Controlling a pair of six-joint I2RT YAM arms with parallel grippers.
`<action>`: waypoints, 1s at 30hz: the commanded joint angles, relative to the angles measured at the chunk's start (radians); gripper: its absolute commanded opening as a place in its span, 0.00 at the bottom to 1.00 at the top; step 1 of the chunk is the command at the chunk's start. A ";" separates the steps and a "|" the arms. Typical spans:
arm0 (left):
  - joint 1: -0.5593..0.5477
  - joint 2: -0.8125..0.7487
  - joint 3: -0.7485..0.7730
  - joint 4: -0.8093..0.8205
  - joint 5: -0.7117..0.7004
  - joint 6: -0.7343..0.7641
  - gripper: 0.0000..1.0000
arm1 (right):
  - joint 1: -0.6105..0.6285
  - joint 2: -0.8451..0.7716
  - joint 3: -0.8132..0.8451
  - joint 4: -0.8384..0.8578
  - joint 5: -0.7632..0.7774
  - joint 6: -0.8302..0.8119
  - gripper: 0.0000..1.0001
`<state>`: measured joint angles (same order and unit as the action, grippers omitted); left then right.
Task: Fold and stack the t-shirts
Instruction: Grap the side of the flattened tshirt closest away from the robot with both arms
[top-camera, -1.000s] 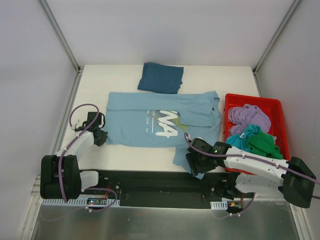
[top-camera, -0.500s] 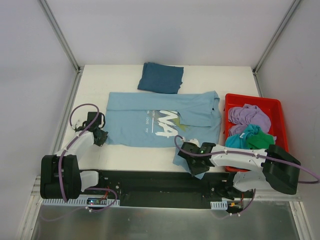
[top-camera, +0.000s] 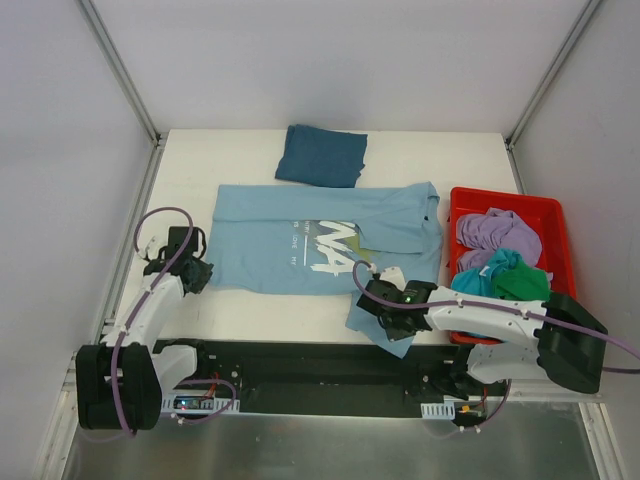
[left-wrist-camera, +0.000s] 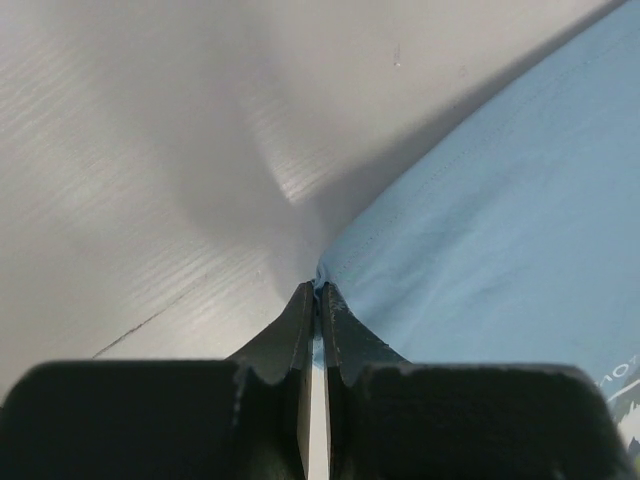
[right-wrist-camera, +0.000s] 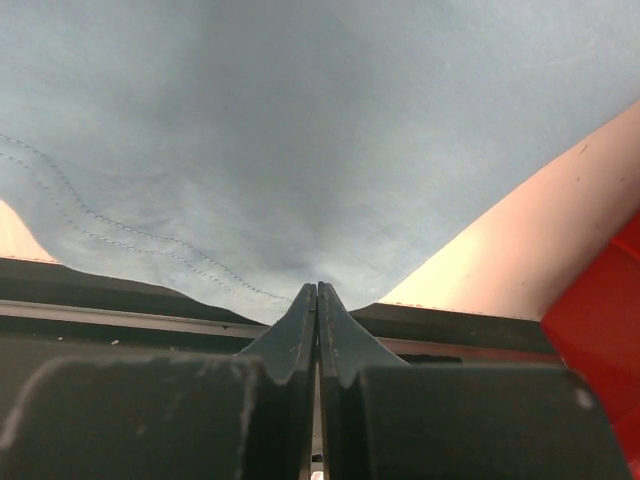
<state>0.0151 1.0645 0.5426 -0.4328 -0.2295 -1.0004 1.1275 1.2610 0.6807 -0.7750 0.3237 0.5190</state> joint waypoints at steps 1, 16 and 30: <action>0.009 -0.064 0.019 -0.064 -0.031 0.031 0.00 | 0.000 -0.026 0.011 0.035 -0.049 -0.080 0.00; 0.011 -0.017 0.019 -0.066 -0.010 0.040 0.00 | 0.089 0.165 0.039 0.129 -0.059 -0.189 0.54; 0.009 -0.066 0.022 -0.072 -0.019 0.049 0.00 | 0.089 0.150 0.066 0.031 0.109 -0.105 0.01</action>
<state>0.0151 1.0317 0.5426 -0.4709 -0.2375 -0.9745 1.2327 1.4433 0.7357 -0.7410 0.3344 0.4076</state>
